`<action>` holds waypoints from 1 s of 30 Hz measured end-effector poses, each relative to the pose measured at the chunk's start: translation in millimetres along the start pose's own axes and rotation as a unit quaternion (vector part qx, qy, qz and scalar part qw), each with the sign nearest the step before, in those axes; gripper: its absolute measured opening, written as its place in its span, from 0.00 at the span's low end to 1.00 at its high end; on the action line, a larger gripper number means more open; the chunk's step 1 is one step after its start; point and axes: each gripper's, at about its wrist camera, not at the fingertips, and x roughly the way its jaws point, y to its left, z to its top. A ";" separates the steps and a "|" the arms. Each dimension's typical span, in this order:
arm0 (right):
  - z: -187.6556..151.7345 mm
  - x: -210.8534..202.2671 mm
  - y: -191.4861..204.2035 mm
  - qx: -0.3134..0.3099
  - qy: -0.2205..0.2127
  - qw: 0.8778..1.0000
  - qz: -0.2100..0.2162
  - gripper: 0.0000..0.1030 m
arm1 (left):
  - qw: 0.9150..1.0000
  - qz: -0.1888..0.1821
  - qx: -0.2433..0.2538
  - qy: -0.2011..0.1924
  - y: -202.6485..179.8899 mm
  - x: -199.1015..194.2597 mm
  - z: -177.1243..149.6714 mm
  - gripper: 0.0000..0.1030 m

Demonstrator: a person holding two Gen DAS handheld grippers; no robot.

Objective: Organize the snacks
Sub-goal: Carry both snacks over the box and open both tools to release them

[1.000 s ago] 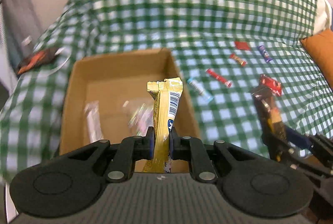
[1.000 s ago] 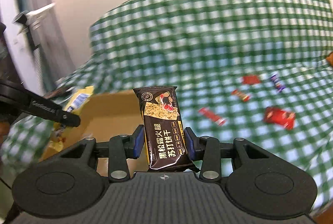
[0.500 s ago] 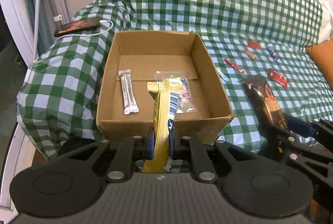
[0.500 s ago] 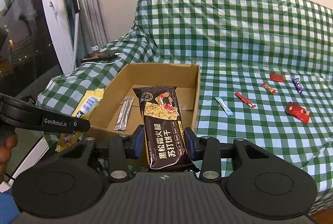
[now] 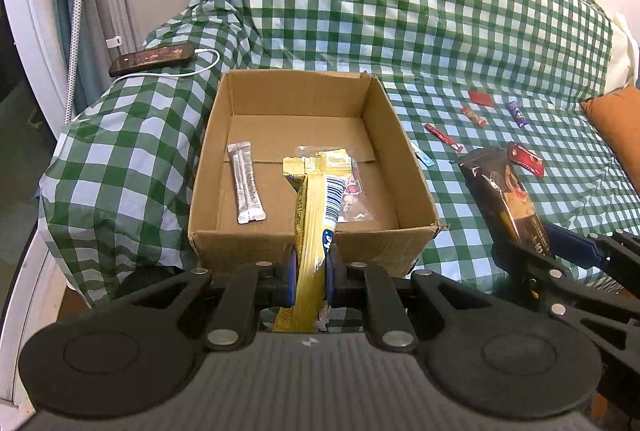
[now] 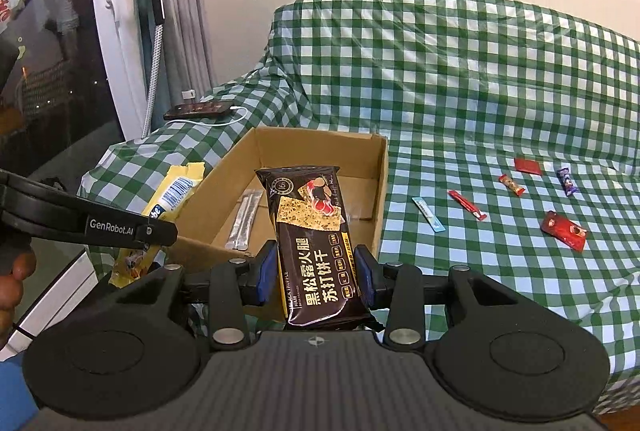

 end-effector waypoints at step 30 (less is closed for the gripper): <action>26.9 63.4 -18.2 -0.003 0.051 0.999 -0.017 0.42 | 0.999 0.009 -0.034 0.018 36.1 59.0 44.8 0.14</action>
